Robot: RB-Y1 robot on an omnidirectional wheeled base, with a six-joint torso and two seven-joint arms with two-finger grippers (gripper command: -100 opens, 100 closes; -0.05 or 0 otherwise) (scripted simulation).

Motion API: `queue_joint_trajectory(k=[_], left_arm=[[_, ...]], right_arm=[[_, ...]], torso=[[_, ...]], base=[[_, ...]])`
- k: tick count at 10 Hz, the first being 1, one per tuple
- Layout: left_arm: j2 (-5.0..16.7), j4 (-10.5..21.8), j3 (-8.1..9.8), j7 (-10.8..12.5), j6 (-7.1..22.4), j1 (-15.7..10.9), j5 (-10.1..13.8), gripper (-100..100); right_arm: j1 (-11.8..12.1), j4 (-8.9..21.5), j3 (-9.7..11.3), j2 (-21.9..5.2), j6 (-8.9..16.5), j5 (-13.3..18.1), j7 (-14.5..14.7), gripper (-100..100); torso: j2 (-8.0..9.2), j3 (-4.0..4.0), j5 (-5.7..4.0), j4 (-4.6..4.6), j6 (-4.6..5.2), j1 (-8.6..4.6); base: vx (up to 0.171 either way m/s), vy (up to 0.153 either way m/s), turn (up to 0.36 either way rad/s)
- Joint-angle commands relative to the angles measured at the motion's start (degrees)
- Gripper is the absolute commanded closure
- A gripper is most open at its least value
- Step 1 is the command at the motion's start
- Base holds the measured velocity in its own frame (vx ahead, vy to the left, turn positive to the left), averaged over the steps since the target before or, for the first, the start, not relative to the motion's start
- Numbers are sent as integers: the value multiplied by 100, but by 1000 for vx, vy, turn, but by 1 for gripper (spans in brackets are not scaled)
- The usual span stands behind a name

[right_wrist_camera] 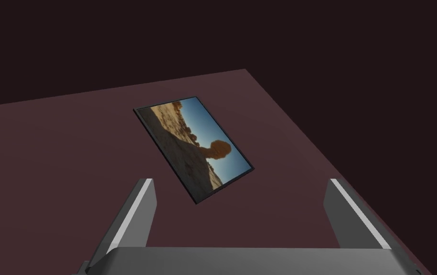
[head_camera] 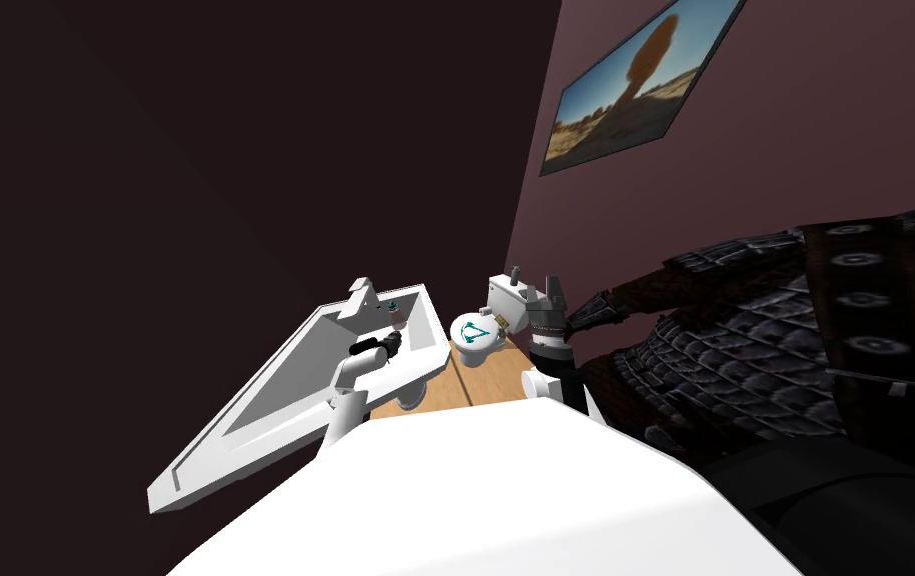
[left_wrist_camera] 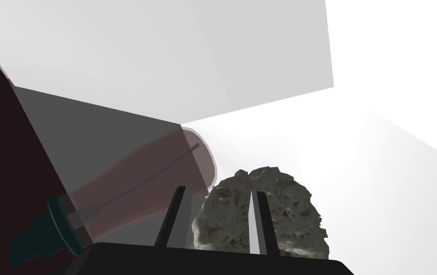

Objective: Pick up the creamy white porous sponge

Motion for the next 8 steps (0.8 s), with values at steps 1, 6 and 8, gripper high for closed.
queue_joint_trajectory(k=[1,6,8], left_arm=[[97,83,-167,286,-53,-88,-233,100],[269,228,-503,1059,-146,-251,-697,100],[269,228,-503,1258,-146,-251,-697,100]], right_arm=[[0,0,0,0,0,0,0,0],[0,0,0,0,0,0,0,0],[-1,0,0,0,0,0,0,0]], torso=[[0,0,0,0,0,0],[9,7,-1,5,-2,-1],[14,10,-4,7,4,-8]], base=[[-44,48,-112],[-63,44,-79],[-48,28,-72]])
